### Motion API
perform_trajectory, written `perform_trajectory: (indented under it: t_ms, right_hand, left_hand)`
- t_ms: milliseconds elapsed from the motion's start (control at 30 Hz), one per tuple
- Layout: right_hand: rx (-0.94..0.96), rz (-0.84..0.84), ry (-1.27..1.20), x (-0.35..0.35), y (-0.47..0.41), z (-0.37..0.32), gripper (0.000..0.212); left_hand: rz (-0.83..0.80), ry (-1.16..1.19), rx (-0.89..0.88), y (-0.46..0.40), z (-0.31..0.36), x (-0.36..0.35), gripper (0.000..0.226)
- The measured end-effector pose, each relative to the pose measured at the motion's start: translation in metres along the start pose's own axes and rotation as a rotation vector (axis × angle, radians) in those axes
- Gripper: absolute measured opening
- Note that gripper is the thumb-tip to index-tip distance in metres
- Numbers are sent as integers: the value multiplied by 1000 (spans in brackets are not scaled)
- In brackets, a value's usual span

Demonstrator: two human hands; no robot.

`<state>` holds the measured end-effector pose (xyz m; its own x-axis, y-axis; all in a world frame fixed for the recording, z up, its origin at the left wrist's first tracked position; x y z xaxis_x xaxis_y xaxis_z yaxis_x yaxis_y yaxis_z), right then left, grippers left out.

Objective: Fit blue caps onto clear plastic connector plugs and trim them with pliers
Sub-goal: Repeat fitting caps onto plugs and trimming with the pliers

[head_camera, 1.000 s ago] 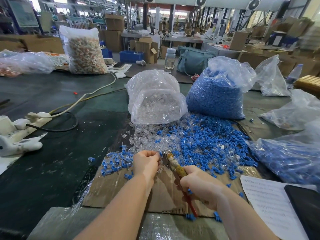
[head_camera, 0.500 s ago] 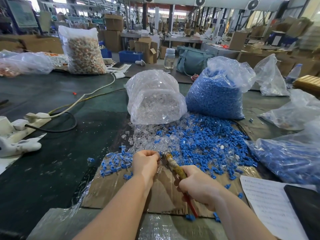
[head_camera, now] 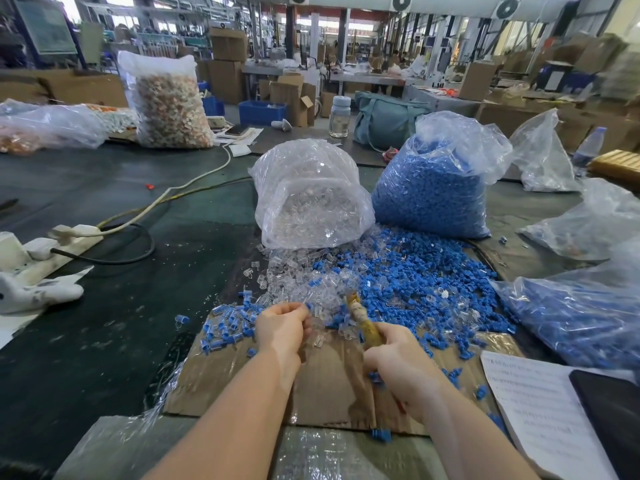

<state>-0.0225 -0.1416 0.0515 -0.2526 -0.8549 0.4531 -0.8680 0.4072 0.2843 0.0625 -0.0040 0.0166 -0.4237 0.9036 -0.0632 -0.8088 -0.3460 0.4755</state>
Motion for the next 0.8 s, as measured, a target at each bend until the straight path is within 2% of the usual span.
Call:
perform_trajectory:
  t_ms: [67, 133, 267, 400, 500, 600, 700, 800]
  right_hand:
    - [82, 155, 94, 5, -13, 8, 22]
    - [136, 314, 313, 12, -26, 16, 24]
    - [111, 503, 639, 28, -34, 29, 55]
    - [137, 529, 821, 30, -39, 43, 59]
    - [159, 560, 861, 28, -40, 51, 68]
    - [171, 574, 892, 27, -41, 54, 71]
    - [178, 575, 922, 25, -41, 56, 72]
    - [179, 579, 942, 24, -42, 56, 72]
  left_hand:
    - [76, 17, -18, -9, 2, 8, 10]
    - [155, 64, -26, -17, 5, 15, 11]
    - [223, 136, -21, -29, 11, 25, 32]
    - [214, 105, -18, -36, 9, 29, 50]
    - [168, 67, -45, -34, 8, 29, 51]
    - [159, -24, -153, -26, 6, 29, 52]
    - [158, -145, -327, -15, 2, 25, 40]
    - [78, -309, -480, -3, -7, 19, 24]
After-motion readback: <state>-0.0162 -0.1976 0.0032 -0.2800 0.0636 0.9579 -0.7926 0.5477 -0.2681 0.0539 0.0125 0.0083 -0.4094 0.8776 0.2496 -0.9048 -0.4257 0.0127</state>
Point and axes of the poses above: each hand's wrist, its own y-axis away from the middle knuckle, its own x-axis out of the back of the hand, z = x × y, the point moved 2 cm from there along -y, towards the middle knuckle, and after that the axes turned 13 degrees about z, right-handed, at the moved point
